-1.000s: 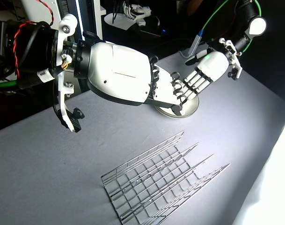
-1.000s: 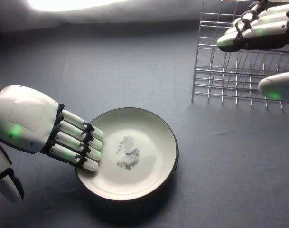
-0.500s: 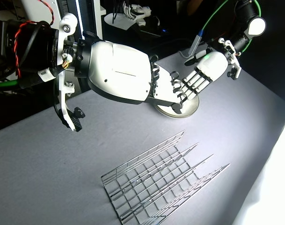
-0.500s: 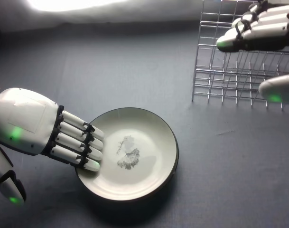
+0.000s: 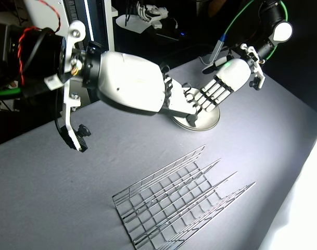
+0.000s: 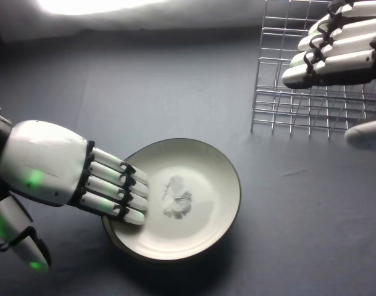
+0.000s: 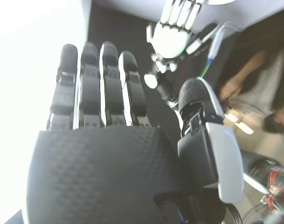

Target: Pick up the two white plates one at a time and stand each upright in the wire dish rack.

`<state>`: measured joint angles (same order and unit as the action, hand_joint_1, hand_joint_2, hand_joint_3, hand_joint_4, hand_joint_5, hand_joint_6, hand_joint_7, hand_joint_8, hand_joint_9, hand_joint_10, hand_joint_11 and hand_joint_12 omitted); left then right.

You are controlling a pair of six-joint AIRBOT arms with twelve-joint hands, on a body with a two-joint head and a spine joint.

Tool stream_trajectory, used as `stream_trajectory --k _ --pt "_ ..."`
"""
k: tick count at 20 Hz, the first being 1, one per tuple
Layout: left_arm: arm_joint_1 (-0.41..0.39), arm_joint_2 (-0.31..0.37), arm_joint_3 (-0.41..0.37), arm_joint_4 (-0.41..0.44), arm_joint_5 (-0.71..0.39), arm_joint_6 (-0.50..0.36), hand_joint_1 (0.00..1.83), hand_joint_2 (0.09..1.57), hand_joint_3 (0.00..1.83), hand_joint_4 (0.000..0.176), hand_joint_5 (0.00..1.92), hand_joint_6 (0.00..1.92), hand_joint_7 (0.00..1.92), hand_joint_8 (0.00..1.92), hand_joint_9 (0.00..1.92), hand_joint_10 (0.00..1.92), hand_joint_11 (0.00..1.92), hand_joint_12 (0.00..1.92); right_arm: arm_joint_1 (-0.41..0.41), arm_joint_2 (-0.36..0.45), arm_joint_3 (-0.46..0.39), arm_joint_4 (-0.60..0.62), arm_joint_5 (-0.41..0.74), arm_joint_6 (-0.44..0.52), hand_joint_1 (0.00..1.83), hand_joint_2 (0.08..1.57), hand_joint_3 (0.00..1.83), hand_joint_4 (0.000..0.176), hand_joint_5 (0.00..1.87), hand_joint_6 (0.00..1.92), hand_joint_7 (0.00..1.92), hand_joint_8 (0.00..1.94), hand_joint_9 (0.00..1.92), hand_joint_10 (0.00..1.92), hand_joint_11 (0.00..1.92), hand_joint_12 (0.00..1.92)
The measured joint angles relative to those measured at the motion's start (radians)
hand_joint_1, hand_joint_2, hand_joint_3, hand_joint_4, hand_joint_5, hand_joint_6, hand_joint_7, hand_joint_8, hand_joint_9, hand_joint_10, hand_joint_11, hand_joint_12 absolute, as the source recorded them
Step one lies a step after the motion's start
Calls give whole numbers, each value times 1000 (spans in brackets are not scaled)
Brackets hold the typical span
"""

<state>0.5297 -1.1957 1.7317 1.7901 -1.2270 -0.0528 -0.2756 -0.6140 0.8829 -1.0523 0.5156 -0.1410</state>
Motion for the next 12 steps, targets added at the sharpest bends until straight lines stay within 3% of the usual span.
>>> stream_trajectory --k 1,4,8,9,10,12 --pt "0 -12 0 -11 5 -1 0 1101 0 0 62 6 36 6 28 6 53 53 0 0 5 -46 11 3 0 1362 2 0 208 2 238 2 196 2 0 452" --pt "-24 -58 5 -17 22 -1 0 1103 0 0 64 4 33 3 17 0 29 49 0 -16 44 -121 60 3 5 1367 1 0 276 13 289 9 251 16 0 645" --pt "-56 -113 3 -18 48 -12 0 1095 0 0 61 3 32 2 12 2 25 53 0 -38 103 -236 138 -2 102 1374 0 0 248 10 262 6 221 5 0 551" --pt "-59 -119 7 -16 47 -13 0 1106 2 0 49 0 21 0 2 0 14 52 5 -38 108 -240 162 -3 338 1325 0 0 220 13 248 11 218 9 0 639" --pt "-62 -121 8 -13 47 -14 0 1106 2 0 49 0 21 0 2 0 14 52 5 -38 109 -240 172 -2 338 1325 0 0 220 13 248 11 218 9 0 639" --pt "-66 -127 9 -9 48 -16 0 1094 0 0 57 4 31 5 11 4 23 60 7 -47 109 -251 214 -1 776 1248 0 0 154 5 188 3 173 3 0 498"
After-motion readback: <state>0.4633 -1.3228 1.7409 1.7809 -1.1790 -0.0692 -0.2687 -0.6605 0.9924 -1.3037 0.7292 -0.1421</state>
